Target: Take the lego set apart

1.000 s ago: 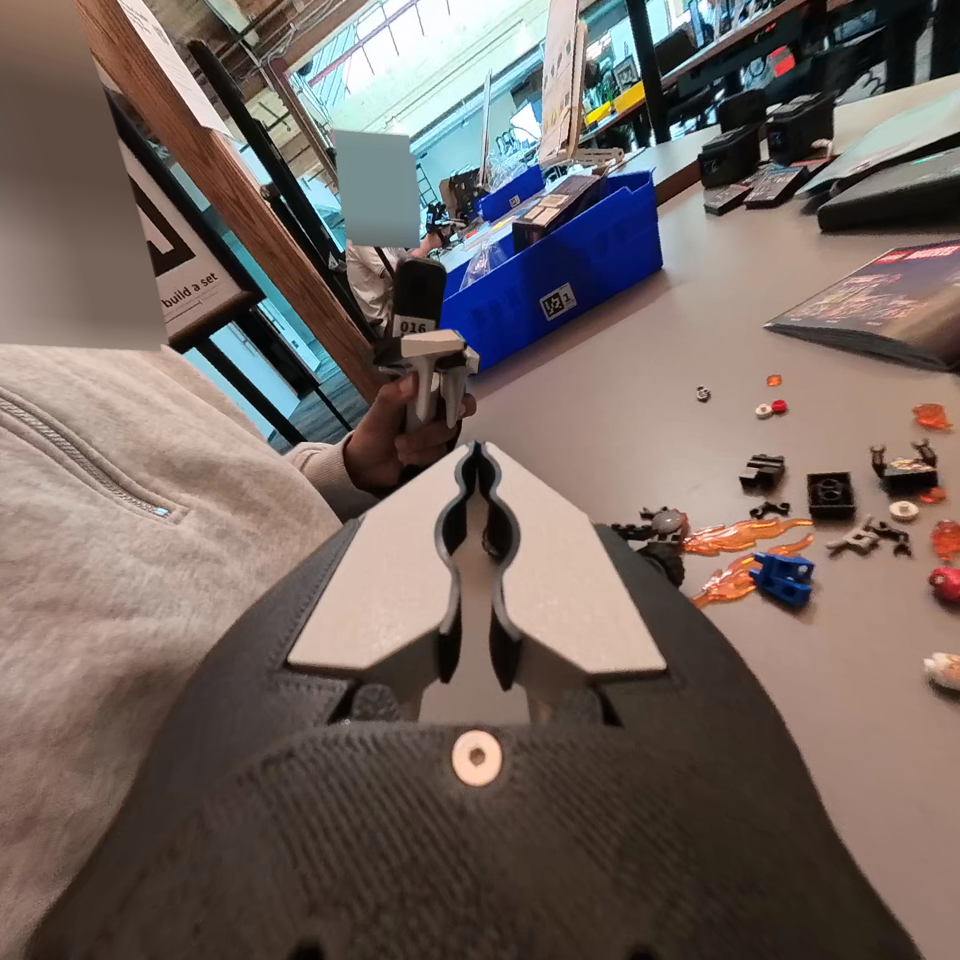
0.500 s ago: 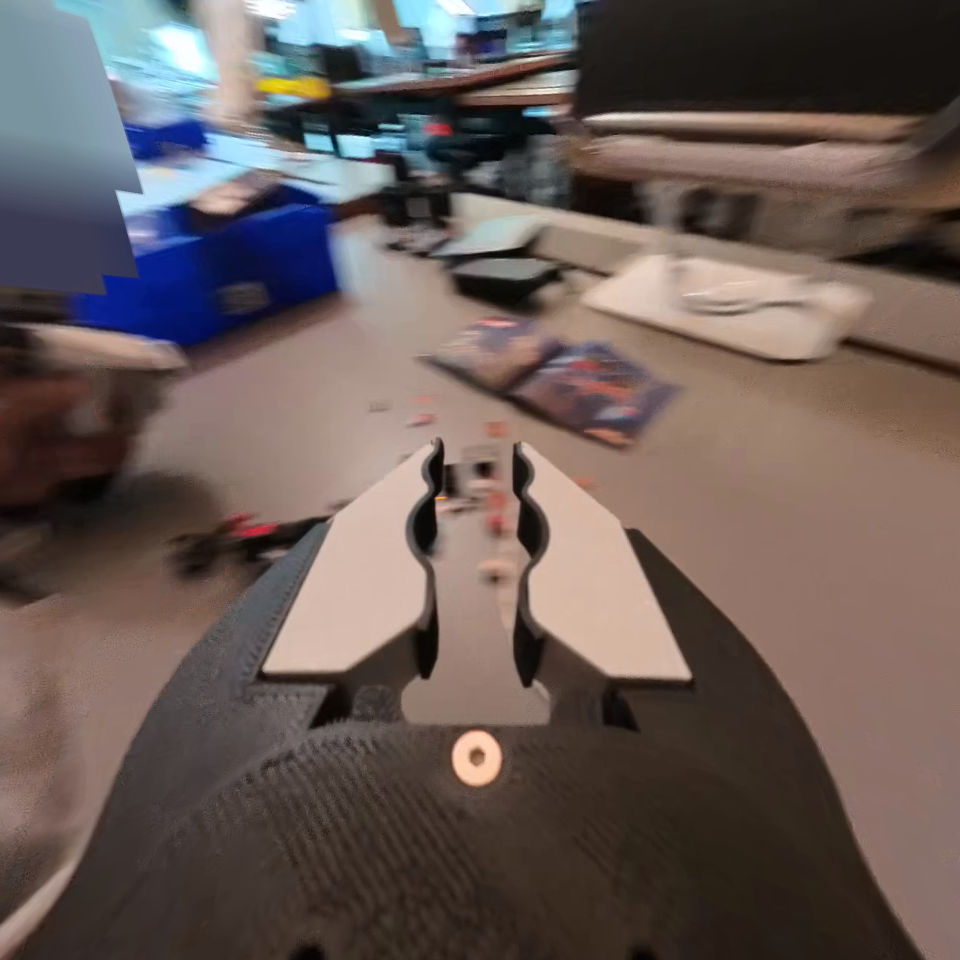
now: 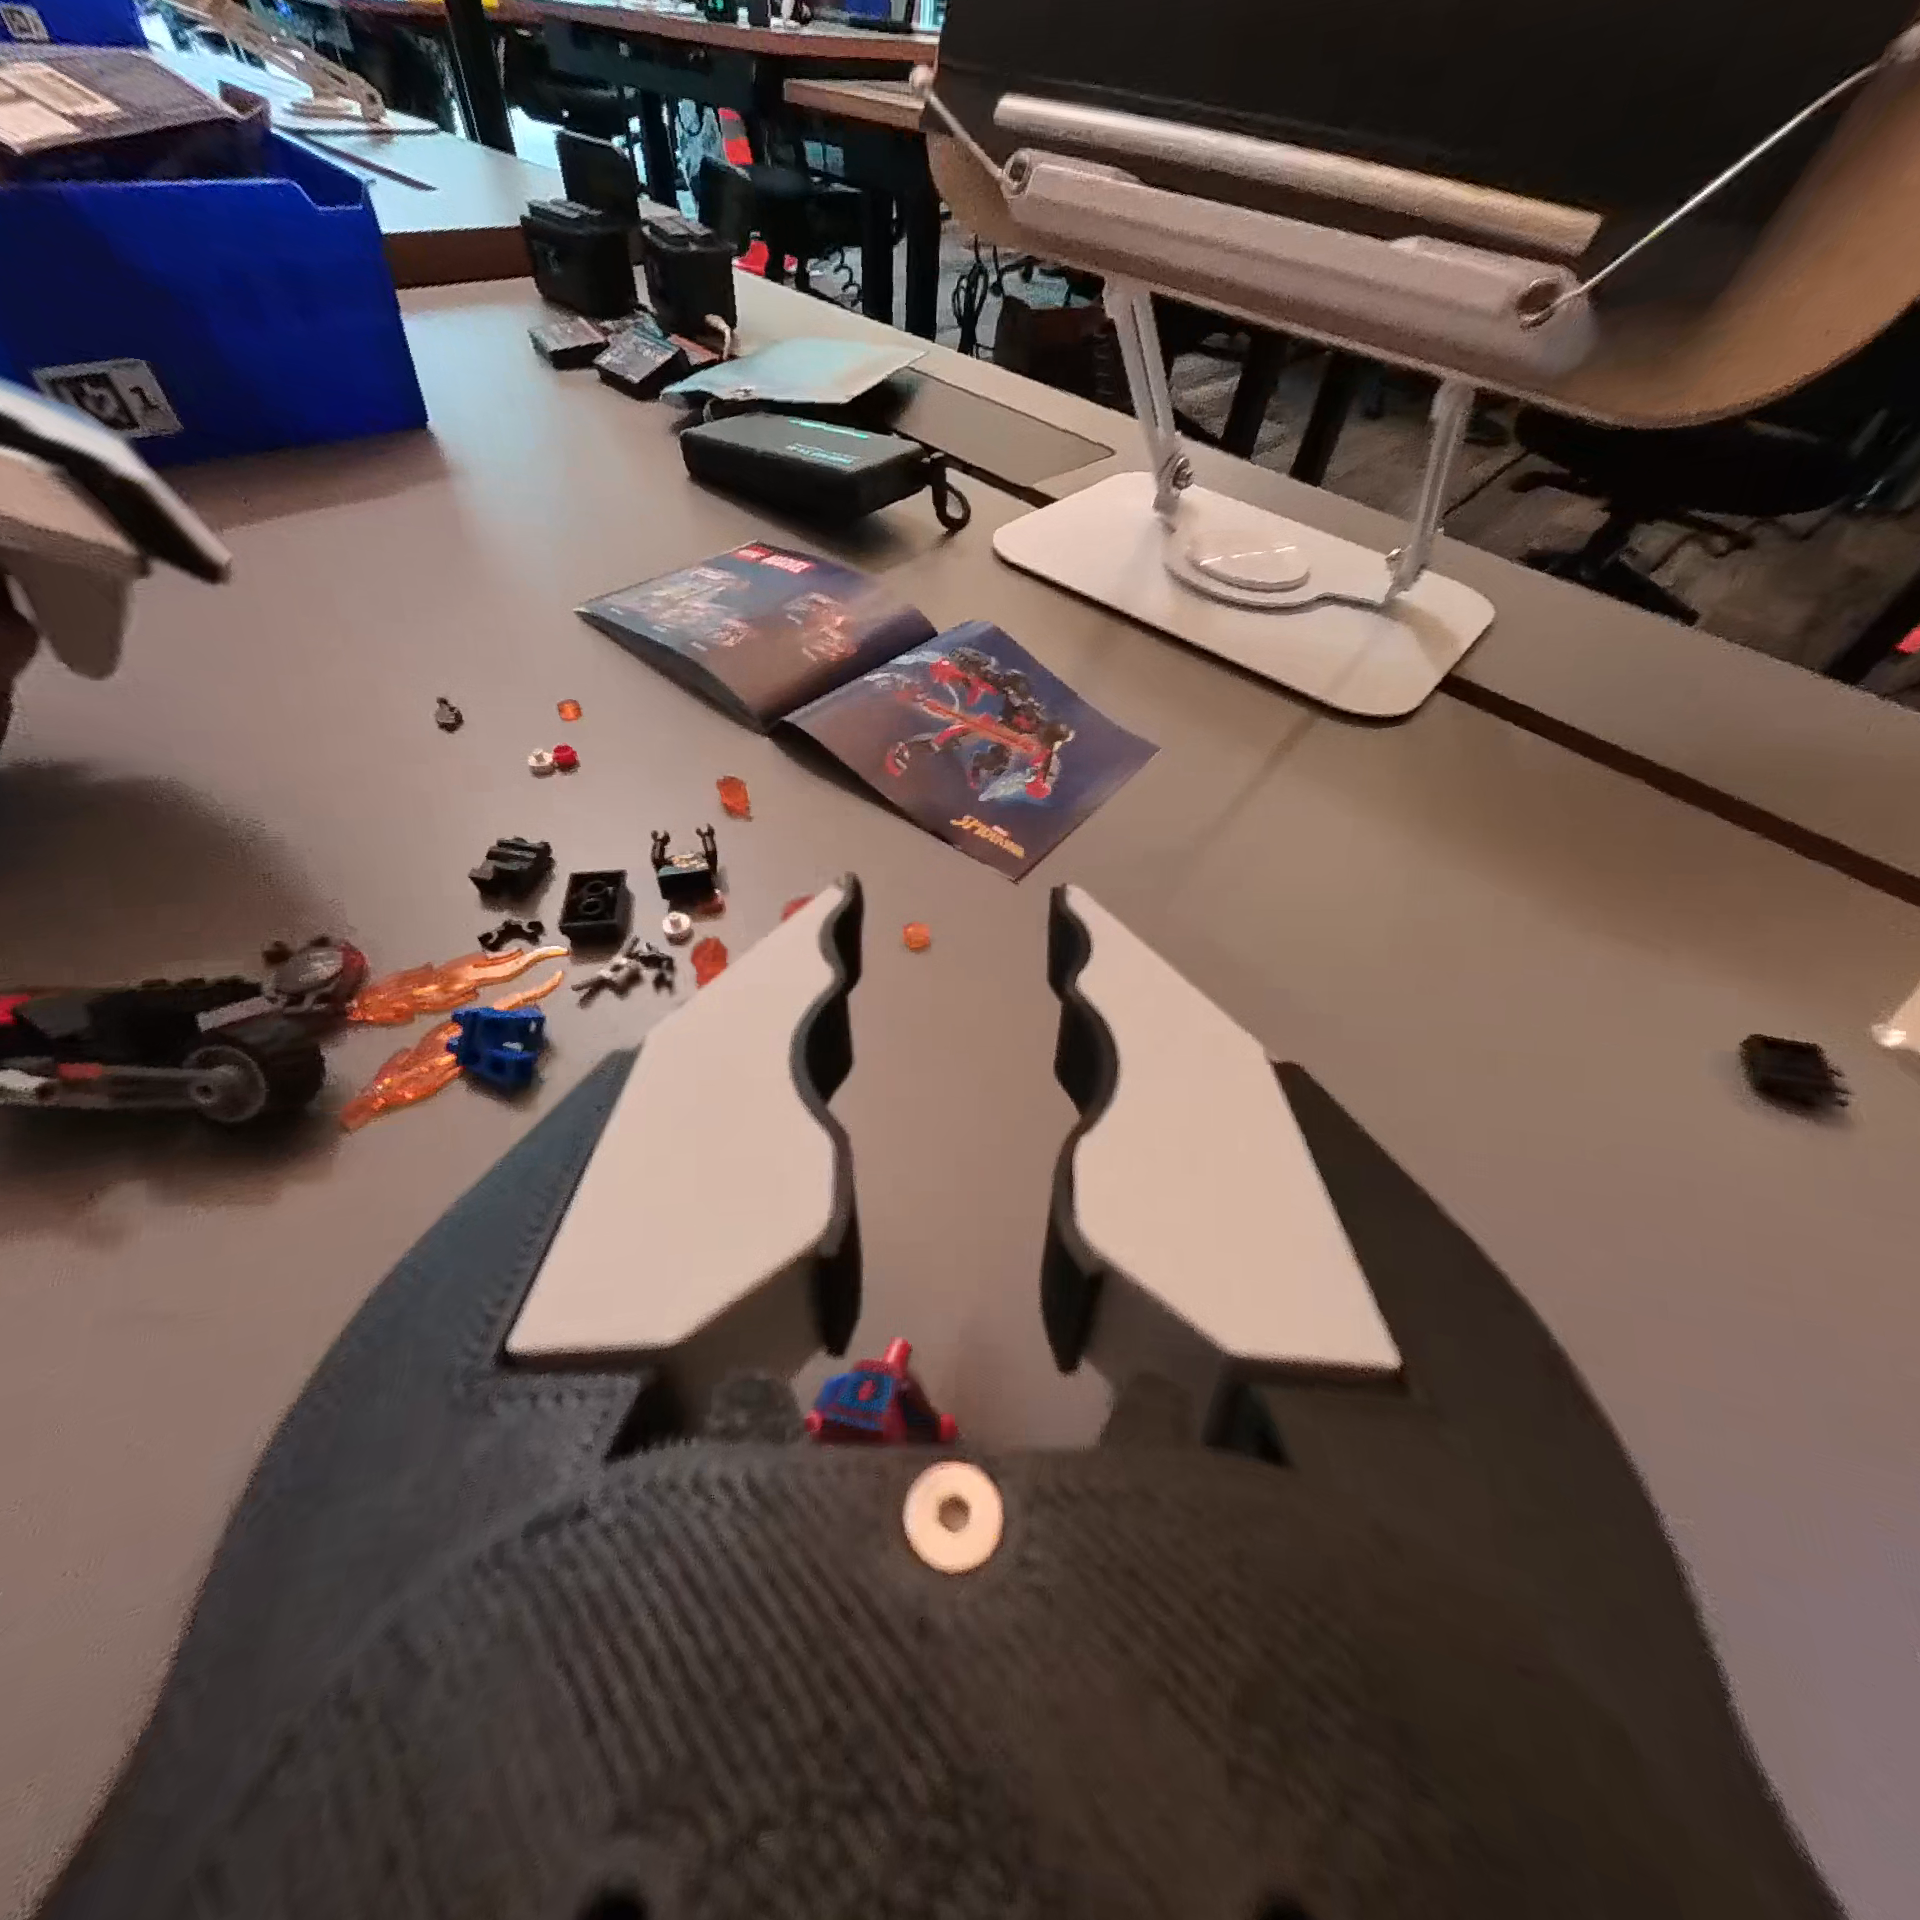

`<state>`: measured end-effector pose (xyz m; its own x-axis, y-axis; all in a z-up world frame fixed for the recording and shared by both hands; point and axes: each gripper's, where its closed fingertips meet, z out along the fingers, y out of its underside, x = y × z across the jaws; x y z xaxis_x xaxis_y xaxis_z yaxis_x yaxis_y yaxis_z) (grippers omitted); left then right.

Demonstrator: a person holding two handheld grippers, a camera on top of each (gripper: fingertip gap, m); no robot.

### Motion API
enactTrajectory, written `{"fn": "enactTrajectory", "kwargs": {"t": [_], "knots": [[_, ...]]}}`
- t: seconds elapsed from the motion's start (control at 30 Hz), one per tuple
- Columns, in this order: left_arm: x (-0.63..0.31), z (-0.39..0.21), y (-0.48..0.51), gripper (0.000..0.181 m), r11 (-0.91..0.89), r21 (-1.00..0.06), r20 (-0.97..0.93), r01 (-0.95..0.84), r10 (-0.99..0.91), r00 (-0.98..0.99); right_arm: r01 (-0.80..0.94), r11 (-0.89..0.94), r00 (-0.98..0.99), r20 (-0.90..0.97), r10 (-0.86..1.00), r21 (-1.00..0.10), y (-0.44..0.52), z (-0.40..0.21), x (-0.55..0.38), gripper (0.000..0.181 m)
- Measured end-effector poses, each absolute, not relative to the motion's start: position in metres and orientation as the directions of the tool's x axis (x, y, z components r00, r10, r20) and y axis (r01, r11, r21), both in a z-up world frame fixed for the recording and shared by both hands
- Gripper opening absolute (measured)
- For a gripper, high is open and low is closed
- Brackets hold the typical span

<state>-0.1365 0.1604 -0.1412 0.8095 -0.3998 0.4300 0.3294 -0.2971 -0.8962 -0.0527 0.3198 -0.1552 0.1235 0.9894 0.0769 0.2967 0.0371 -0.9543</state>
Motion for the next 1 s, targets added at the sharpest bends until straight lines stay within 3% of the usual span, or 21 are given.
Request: {"fn": "enactTrajectory", "kwargs": {"t": [0.13, 0.17, 0.27, 0.4, 0.53, 1.0], "knots": [[-0.139, -0.132, 0.186, 0.010, -0.248, -0.923, 0.378, 0.295, -0.431, 0.820, 0.131, 0.026, 0.135, 0.044, 0.990, -0.991, 0.320, -0.130, -0.038, 0.016], [-0.139, -0.128, 0.190, 0.010, -0.223, -0.933, 0.356, 0.283, -0.439, 0.825, 0.090, -0.014, 0.125, -0.003, 0.992, -0.996, 0.318, -0.126, -0.034, 0.017], [-0.133, -0.129, 0.192, 0.010, -0.197, -0.957, 0.279, 0.212, -0.437, 0.855, 0.072, -0.099, 0.192, -0.084, 0.978, -0.992, 0.330, -0.125, -0.025, 0.044], [-0.124, -0.132, 0.182, 0.009, -0.164, -0.983, 0.151, 0.087, -0.433, 0.889, 0.058, -0.039, 0.286, -0.021, 0.958, -0.998, 0.345, -0.116, -0.004, 0.038], [-0.127, -0.125, 0.177, 0.008, -0.127, -0.991, 0.101, 0.052, -0.412, 0.905, 0.004, -0.085, 0.261, -0.081, 0.962, -0.996, 0.343, -0.110, 0.006, 0.036], [-0.128, -0.116, 0.166, 0.008, -0.100, -0.990, 0.131, 0.099, -0.415, 0.900, 0.203, 0.016, 0.144, 0.046, 0.988, -0.979, 0.290, -0.146, -0.010, 0.038]]}}
